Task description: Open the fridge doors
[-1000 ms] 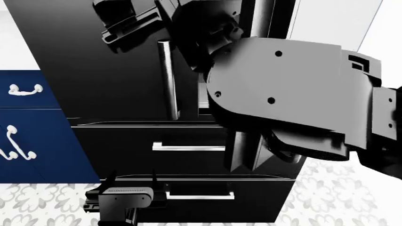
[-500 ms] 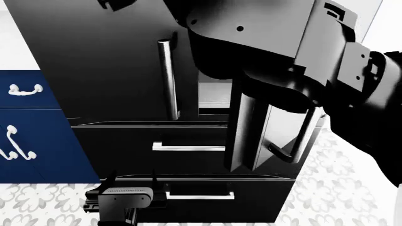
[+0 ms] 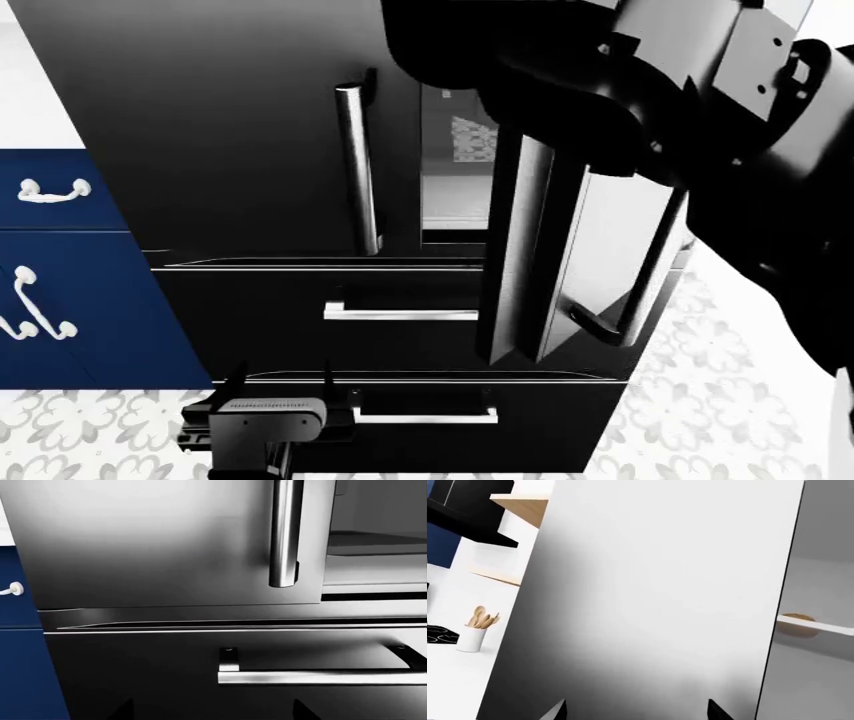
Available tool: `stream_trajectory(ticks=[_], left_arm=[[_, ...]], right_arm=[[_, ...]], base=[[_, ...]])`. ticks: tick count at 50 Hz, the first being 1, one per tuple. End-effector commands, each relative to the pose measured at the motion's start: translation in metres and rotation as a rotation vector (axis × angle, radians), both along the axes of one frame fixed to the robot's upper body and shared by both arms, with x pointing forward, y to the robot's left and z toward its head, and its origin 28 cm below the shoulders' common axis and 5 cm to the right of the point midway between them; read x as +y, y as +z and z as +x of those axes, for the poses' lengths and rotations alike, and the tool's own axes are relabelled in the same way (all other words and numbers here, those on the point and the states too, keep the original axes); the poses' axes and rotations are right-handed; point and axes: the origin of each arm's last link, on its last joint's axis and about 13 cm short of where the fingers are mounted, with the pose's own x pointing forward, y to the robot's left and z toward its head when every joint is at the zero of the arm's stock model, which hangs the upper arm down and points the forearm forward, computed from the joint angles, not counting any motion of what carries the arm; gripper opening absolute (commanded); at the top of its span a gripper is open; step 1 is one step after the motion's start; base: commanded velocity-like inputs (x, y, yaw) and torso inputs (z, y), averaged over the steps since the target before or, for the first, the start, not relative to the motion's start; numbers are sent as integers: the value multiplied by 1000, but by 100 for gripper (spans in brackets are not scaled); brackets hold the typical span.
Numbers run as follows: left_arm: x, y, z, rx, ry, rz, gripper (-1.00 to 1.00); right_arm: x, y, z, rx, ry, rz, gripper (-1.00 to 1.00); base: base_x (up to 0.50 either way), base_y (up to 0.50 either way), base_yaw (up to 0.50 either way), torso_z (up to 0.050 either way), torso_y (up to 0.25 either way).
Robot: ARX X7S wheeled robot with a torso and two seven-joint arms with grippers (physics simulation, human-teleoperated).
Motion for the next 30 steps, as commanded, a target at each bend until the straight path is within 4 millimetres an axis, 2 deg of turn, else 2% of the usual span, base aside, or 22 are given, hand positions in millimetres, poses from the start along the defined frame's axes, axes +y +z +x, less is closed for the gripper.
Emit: stream_trajectory(ticks=[1, 10, 20, 30], left_arm=[[0, 0, 0, 0, -1, 0, 100], [0, 0, 0, -1, 0, -1, 100], [0, 0, 0, -1, -1, 0, 100], [0, 0, 0, -2, -1, 1, 100]], right_arm=[[-6, 13, 12, 21, -64, 82, 100], [-16, 19, 29, 78, -135, 201, 100], [-22, 18, 39, 130, -222, 289, 100], [-35, 15, 48, 195, -374, 469, 100]], base=[[0, 0, 0, 0, 0], [0, 0, 0, 0, 0], [0, 0, 0, 0, 0], [0, 0, 0, 0, 0]])
